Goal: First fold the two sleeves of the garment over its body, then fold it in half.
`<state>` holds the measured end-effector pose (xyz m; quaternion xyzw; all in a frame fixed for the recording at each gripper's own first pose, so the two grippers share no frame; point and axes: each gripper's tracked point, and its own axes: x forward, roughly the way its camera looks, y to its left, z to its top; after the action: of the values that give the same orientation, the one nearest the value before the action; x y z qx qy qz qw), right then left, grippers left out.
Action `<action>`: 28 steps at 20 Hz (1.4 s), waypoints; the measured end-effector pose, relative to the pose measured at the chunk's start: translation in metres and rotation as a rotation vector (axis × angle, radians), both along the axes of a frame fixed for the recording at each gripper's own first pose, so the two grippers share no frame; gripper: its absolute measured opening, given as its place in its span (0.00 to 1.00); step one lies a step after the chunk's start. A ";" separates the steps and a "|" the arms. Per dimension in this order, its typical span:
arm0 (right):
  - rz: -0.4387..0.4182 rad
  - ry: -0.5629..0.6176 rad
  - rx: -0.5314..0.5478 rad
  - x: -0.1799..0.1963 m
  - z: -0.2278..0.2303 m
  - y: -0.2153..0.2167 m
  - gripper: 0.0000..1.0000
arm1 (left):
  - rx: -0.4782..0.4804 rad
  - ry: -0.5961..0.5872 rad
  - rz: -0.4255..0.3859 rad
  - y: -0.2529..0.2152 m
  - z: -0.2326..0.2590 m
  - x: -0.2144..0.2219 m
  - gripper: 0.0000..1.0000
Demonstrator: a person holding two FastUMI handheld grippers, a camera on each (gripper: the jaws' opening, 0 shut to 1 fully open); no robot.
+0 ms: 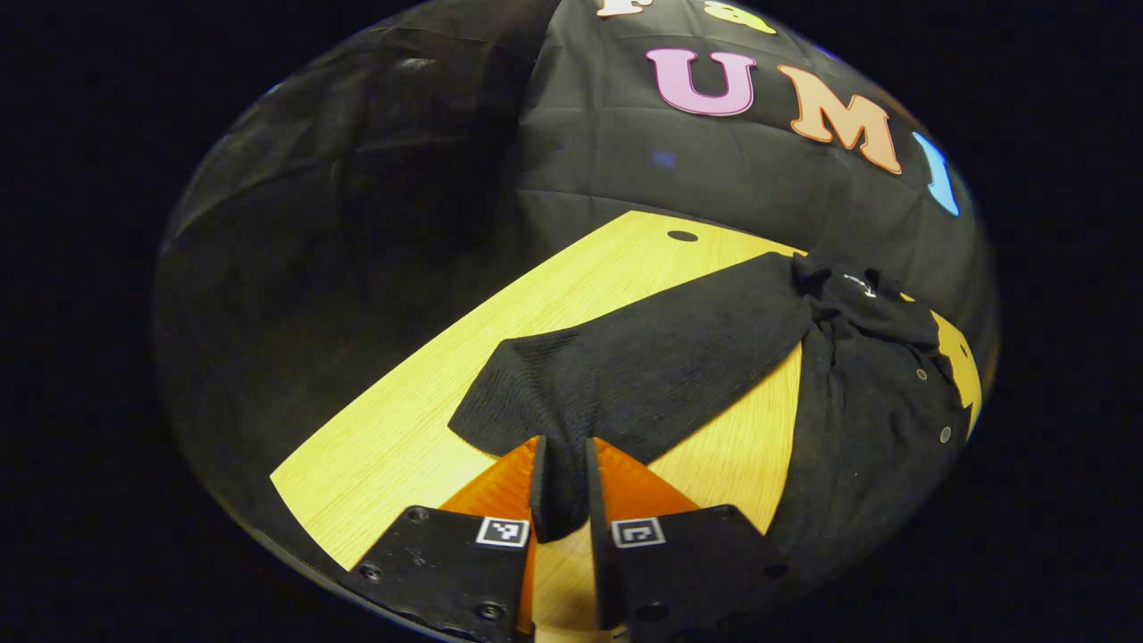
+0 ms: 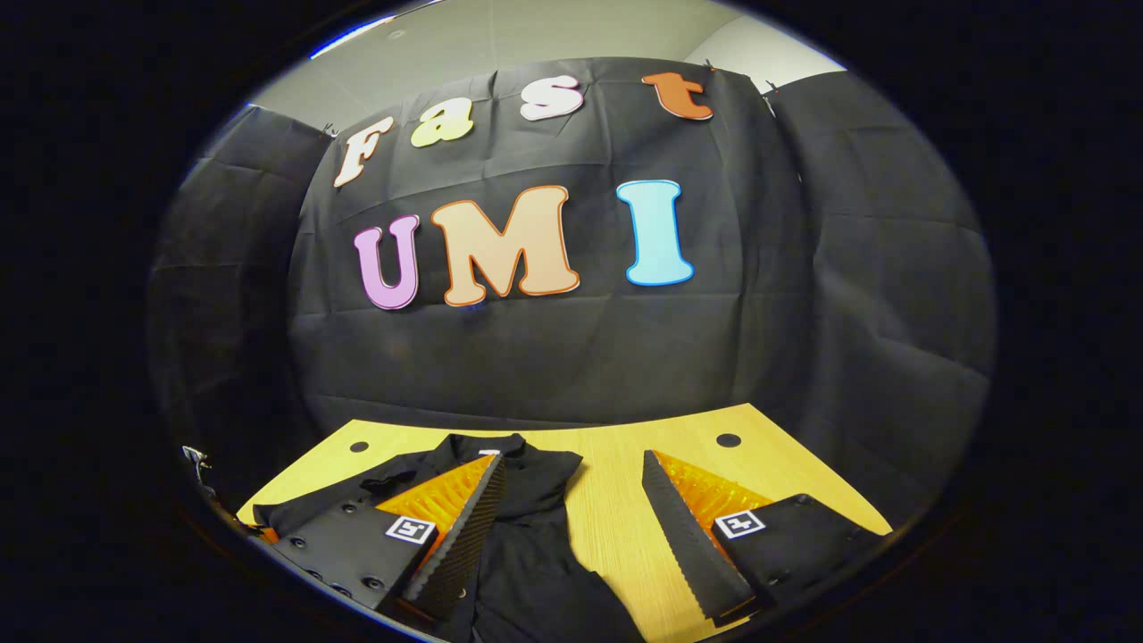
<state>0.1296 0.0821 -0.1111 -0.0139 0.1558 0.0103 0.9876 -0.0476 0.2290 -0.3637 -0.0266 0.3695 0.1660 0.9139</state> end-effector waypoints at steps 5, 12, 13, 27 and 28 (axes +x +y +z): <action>-0.031 -0.010 -0.008 -0.012 0.004 -0.020 0.97 | 0.007 -0.003 -0.008 0.001 -0.002 -0.002 0.00; -0.058 -0.003 0.010 -0.019 0.003 -0.032 0.94 | -0.029 0.004 -0.019 -0.006 0.004 0.003 0.00; -0.062 0.002 0.011 -0.024 0.002 -0.037 0.97 | -0.044 -0.005 -0.015 -0.007 0.009 0.005 0.00; -0.112 0.009 0.057 -0.054 0.006 -0.098 0.98 | -0.075 -0.301 -0.172 -0.097 0.135 0.140 0.00; -0.110 0.010 0.066 -0.056 0.006 -0.101 0.98 | -0.078 -0.326 -0.193 -0.112 0.143 0.154 0.00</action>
<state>0.0732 -0.0194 -0.1048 0.0273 0.1606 -0.0390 0.9859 0.1061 0.1173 -0.2208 -0.0528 0.2235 0.0566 0.9716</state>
